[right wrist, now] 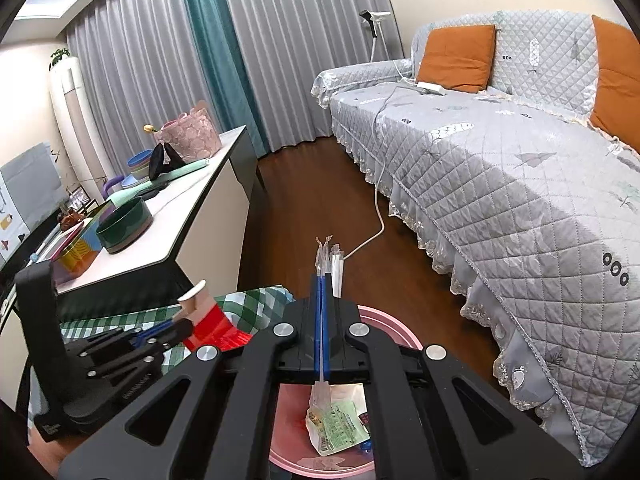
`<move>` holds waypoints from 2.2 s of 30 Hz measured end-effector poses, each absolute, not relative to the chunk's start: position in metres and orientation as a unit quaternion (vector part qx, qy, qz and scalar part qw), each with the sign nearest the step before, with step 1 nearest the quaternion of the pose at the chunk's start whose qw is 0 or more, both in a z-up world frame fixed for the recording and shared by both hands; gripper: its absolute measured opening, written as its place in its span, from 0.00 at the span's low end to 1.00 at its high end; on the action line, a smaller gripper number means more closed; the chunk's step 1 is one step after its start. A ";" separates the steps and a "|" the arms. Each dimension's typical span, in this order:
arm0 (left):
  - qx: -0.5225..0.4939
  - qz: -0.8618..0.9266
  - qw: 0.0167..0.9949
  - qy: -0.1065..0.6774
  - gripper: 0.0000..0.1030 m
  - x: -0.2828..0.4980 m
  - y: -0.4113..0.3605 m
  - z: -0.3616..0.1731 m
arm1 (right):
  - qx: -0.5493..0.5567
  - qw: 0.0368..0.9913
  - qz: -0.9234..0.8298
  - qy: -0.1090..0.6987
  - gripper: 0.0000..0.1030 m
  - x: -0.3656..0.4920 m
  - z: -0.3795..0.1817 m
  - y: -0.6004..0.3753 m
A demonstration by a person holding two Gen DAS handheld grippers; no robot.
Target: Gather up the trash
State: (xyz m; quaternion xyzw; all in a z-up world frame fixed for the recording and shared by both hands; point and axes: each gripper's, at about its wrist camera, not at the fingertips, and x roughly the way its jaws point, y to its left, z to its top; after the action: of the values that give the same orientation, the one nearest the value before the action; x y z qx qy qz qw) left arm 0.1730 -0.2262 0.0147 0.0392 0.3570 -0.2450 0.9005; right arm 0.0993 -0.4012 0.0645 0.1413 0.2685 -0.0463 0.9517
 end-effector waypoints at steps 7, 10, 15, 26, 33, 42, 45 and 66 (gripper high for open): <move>0.039 -0.256 0.892 0.371 0.09 0.178 -0.239 0.007 | 0.143 0.946 -0.058 0.285 0.05 0.107 0.057 -0.403; 0.034 -0.251 0.892 0.374 0.31 0.179 -0.238 0.006 | 0.142 0.941 -0.072 0.299 0.47 0.111 0.052 -0.403; 0.019 -0.239 0.896 0.375 0.36 0.180 -0.225 0.009 | 0.141 0.942 -0.082 0.295 0.58 0.109 0.053 -0.403; -0.007 -0.220 0.909 0.354 0.57 0.158 -0.186 0.032 | 0.116 0.946 -0.094 0.286 0.77 0.098 0.058 -0.388; -0.009 -0.204 0.922 0.328 0.72 0.128 -0.158 0.051 | 0.120 0.947 -0.083 0.287 0.87 0.083 0.064 -0.377; -0.038 -0.188 0.929 0.315 0.75 0.083 -0.107 0.067 | 0.122 0.949 -0.091 0.276 0.95 0.039 0.086 -0.353; -0.052 -0.186 0.929 0.315 0.75 0.068 -0.089 0.069 | 0.106 0.949 -0.093 0.281 0.95 0.025 0.089 -0.335; -0.053 -0.063 0.949 0.305 0.85 -0.043 -0.005 0.049 | 0.031 0.950 -0.083 0.299 0.95 -0.054 0.060 -0.227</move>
State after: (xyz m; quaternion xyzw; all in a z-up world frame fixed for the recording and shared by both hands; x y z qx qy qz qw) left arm -0.0431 -0.0046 0.0488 -0.0533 0.3051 -0.0627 0.9487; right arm -0.0541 -0.2268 0.0595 0.0311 0.2993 -0.0834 0.9500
